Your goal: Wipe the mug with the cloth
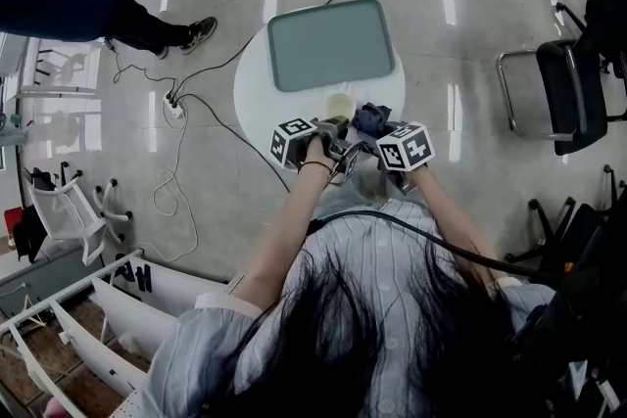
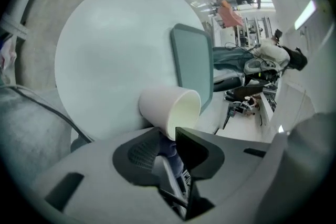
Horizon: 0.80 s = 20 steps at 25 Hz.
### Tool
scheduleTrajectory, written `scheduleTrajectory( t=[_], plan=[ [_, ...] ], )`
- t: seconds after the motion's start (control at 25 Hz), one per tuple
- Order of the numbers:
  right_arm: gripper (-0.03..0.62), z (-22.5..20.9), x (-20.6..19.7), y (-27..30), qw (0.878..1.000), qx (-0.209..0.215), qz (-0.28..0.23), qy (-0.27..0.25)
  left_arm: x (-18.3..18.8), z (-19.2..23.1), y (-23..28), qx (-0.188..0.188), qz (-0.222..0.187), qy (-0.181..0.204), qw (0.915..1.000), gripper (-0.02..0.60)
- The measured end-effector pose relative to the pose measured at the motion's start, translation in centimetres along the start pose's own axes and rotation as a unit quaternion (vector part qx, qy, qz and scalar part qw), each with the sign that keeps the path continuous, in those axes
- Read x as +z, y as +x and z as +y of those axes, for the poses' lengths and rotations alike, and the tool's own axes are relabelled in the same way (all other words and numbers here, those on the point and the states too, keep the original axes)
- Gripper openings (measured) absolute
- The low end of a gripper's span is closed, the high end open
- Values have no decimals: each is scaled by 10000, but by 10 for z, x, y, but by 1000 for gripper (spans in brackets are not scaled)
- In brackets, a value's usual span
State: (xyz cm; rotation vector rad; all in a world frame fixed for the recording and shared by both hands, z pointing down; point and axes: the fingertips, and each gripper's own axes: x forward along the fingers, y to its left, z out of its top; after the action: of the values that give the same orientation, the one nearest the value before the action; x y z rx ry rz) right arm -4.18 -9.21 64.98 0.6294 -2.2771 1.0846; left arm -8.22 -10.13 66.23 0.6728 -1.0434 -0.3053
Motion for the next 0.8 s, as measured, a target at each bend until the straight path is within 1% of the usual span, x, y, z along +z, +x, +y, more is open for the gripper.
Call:
scheduleTrajectory(
  t=[0.08, 0.16, 0.24, 0.28, 0.36, 0.4, 0.52, 0.56, 0.6, 0.68, 0.72, 0.8],
  plan=[
    [80, 0, 4, -5, 9999, 20, -75, 74, -4, -6, -5, 6, 68, 468, 9989, 84],
    [80, -2, 7, -12, 9997, 27, -149, 167, -8, -11, -12, -43, 97, 883, 9960, 84],
    [80, -5, 11, -20, 9994, 31, -242, 238, -10, -19, -20, -151, 68, 1336, 9909, 84],
    [80, -5, 15, -24, 9992, 40, -298, 253, -9, -24, -24, -202, 25, 1600, 9869, 84],
    [80, -5, 25, -31, 9989, 66, -403, 235, -4, -34, -34, -275, -118, 2183, 9754, 84],
    [80, -4, 29, -34, 9988, 86, -441, 202, -1, -39, -39, -297, -204, 2494, 9677, 84],
    [80, 4, 38, -44, 9985, 198, -509, 24, 1, -48, -51, -365, -387, 3354, 9406, 84],
    [80, 7, 41, -48, 9983, 249, -523, -54, -2, -51, -54, -434, -420, 3537, 9334, 84],
    [80, 10, 43, -52, 9981, 300, -527, -141, -6, -54, -57, -554, -457, 3651, 9282, 81],
    [80, 16, 47, -59, 9973, 407, -494, -349, -13, -61, -62, -863, -599, 3723, 9221, 77],
    [80, 18, 48, -63, 9967, 463, -463, -473, -15, -63, -66, -970, -703, 3736, 9198, 66],
    [80, 23, 50, -69, 9950, 577, -389, -715, -18, -64, -71, -996, -889, 3855, 9130, 52]
  ],
)
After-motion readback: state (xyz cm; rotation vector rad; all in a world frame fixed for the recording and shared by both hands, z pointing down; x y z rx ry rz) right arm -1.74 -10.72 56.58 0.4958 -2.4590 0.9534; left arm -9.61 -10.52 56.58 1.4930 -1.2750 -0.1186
